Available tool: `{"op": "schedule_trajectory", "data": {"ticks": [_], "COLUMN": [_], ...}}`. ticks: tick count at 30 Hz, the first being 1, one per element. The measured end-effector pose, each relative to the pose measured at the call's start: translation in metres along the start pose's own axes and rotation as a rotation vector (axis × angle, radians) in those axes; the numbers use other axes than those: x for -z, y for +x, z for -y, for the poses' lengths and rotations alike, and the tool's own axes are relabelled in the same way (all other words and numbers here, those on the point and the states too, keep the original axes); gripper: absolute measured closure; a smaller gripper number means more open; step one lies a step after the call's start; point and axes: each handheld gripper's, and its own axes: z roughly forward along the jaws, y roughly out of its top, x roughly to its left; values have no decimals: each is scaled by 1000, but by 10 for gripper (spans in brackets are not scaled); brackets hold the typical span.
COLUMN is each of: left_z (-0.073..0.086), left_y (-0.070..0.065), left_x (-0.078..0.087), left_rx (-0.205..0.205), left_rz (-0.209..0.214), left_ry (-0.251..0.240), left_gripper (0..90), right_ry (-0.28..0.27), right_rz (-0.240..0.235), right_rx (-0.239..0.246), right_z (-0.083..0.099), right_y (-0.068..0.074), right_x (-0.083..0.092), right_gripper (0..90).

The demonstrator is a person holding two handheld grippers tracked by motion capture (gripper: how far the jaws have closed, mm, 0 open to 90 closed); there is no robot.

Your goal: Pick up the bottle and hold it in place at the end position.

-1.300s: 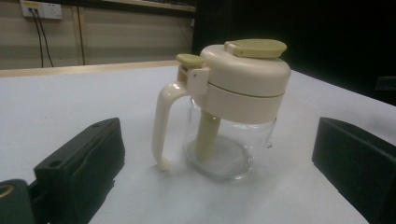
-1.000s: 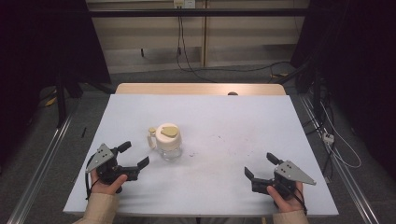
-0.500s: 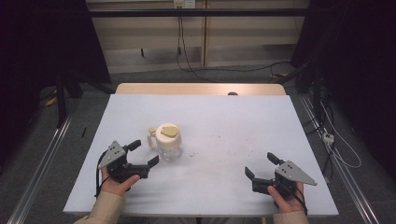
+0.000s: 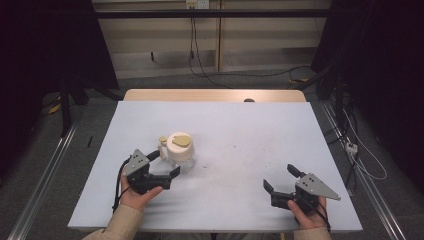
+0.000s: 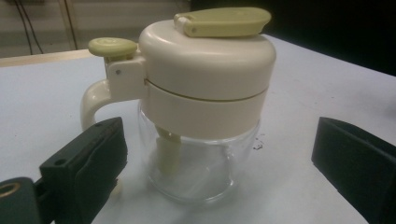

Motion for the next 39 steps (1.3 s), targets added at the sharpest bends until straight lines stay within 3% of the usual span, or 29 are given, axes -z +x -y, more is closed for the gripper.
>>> {"op": "schedule_trajectory", "data": {"ticks": [5,10,17,19,39], "left_z": [0,-1,-2,-3,-3], "left_y": [-5,-5,-7,-8,-9], "left_x": [-12,-21,-34,-39,-60], "left_rx": [-8,-18,-23,-30,-30], "left_rz": [-29,-73,-92,-115,-156], "left_ry": [29,29,40,45,17], "left_gripper": [31,32,31,32,30], "right_ry": [0,1,2,4,1], "right_rz": [1,0,1,0,-5], "right_rx": [1,0,-1,1,2], "right_z": [0,0,0,0,1], "right_y": [0,-1,0,0,0], "right_x": [1,1,1,1,1], "right_gripper": [37,37,37,37,37]}}
